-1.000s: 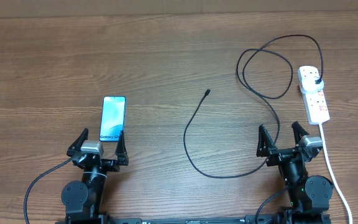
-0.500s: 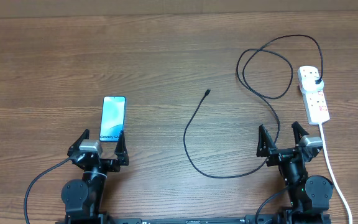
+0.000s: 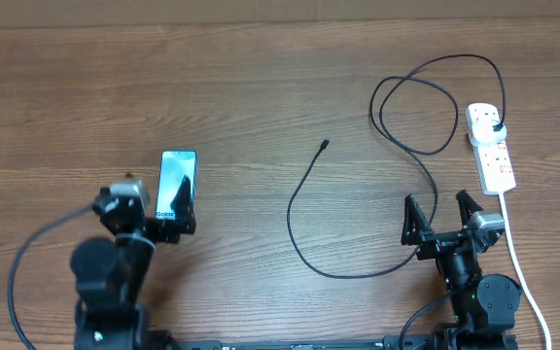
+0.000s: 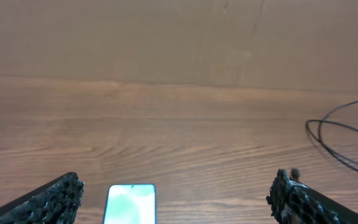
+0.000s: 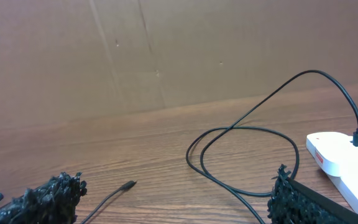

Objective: Plug charger to phone and switch on socket
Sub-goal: 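Move the left gripper forward over the Galaxy S24 phone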

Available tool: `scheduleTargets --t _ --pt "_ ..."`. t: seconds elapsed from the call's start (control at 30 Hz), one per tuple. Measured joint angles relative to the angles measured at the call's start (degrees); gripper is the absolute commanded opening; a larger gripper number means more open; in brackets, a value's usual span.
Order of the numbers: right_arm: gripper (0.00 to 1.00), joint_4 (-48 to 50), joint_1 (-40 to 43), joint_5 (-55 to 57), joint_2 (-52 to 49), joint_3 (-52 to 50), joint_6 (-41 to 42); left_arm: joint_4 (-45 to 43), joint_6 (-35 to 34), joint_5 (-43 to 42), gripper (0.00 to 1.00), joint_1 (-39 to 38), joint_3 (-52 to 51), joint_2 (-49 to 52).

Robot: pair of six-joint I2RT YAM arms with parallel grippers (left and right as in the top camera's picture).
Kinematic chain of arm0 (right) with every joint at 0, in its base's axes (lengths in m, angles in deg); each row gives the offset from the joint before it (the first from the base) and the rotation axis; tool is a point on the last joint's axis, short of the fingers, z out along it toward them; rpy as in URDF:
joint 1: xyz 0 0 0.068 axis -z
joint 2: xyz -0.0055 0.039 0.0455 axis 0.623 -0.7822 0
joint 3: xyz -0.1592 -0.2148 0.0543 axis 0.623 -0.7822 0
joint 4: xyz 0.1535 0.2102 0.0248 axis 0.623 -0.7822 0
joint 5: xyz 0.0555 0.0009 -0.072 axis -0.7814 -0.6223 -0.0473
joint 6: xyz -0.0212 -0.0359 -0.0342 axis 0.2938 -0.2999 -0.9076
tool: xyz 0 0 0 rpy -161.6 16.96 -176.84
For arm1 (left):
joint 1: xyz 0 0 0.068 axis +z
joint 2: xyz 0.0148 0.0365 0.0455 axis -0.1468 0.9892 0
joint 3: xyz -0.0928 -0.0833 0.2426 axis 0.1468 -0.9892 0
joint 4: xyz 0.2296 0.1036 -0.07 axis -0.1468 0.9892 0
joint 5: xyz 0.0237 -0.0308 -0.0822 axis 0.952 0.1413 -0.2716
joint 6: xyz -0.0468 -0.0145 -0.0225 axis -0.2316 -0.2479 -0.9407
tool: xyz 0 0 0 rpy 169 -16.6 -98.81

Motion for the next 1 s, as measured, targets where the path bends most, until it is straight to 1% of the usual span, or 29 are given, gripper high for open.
scheduleTargets --t 0.07,0.1,0.23,0.37,0.5,0.6,0.67,0.77,1.0 --pt "1.00 0.0 0.0 0.0 0.0 0.0 0.0 3.3 0.0 -0.8 1.00 0.0 5.9 5.9" --pt "1.00 0.0 0.0 0.0 0.0 0.0 0.0 3.5 0.0 -0.9 1.00 0.0 7.0 6.9" --pt "1.00 0.1 0.0 0.0 0.0 0.0 0.0 11.8 0.1 -3.7 1.00 0.0 18.6 16.2" --pt "1.00 0.1 0.0 0.0 0.0 0.0 0.0 23.4 0.4 -7.5 1.00 0.0 32.4 26.0" --pt "1.00 0.1 0.0 0.0 0.0 0.0 0.0 36.1 1.4 -9.3 1.00 0.0 44.6 34.3" --pt "1.00 0.1 0.0 0.0 0.0 0.0 0.0 43.8 2.4 -10.0 1.00 0.0 52.2 39.8" --pt "1.00 0.1 0.0 0.0 0.0 0.0 0.0 47.4 3.1 -10.2 1.00 0.0 56.2 43.1" --pt "1.00 0.1 0.0 0.0 0.0 0.0 0.0 48.5 3.3 -10.4 1.00 0.0 58.1 45.5" --pt "1.00 0.1 0.0 0.0 0.0 0.0 0.0 50.5 3.3 -10.4 1.00 0.0 58.2 48.8"
